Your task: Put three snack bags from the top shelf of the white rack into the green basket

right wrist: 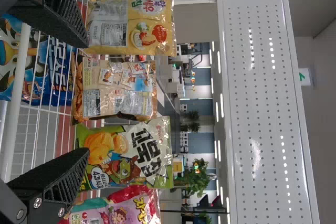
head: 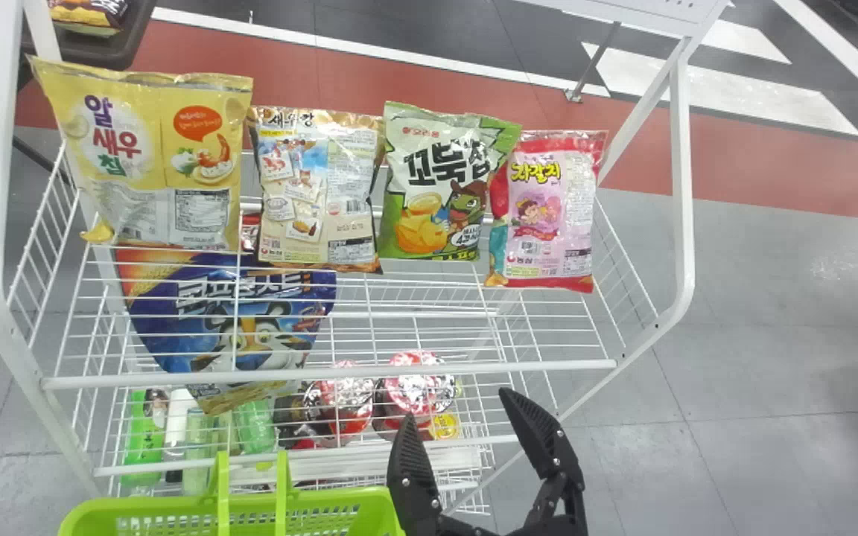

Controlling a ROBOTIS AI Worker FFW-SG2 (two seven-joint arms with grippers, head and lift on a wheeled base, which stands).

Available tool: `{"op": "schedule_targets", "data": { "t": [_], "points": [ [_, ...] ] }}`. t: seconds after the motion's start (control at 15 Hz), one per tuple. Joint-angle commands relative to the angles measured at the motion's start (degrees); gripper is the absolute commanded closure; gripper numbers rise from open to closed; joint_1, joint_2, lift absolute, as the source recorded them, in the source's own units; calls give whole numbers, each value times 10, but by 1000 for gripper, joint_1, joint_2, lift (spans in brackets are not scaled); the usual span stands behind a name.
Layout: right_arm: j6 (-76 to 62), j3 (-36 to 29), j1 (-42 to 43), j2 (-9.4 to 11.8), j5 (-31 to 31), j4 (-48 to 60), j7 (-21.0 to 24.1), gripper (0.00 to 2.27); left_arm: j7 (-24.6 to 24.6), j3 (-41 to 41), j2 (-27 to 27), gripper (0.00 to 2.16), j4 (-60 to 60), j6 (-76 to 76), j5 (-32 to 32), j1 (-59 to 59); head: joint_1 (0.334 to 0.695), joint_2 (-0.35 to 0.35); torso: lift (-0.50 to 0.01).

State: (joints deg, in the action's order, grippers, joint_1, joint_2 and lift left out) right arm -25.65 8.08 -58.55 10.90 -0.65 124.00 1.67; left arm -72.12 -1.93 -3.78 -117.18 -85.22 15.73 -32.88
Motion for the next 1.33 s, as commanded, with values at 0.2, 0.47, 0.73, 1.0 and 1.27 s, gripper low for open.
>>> {"op": "schedule_targets", "data": {
  "t": [0.2,0.47,0.73,1.0,1.27],
  "points": [
    [-1,0,0,0,-1,-2,0,113,-1,1,0,2148,0,0,2,-2,695,-350,0],
    [-2,-1,1,0,-3,-4,0,113,0,0,0,2148,1,2,2,-2,695,-350,0],
    [-8,-2,5,0,-7,-10,0,113,-1,-3,1,2148,1,2,2,-2,695,-350,0],
    [38,-1,47,-3,-13,-19,-1,113,-1,-13,0,2148,-2,2,-5,-4,695,-350,0],
    [184,12,170,-8,-14,-20,-1,113,0,-15,0,2148,-7,0,-10,-6,695,-350,0]
  ]
}}
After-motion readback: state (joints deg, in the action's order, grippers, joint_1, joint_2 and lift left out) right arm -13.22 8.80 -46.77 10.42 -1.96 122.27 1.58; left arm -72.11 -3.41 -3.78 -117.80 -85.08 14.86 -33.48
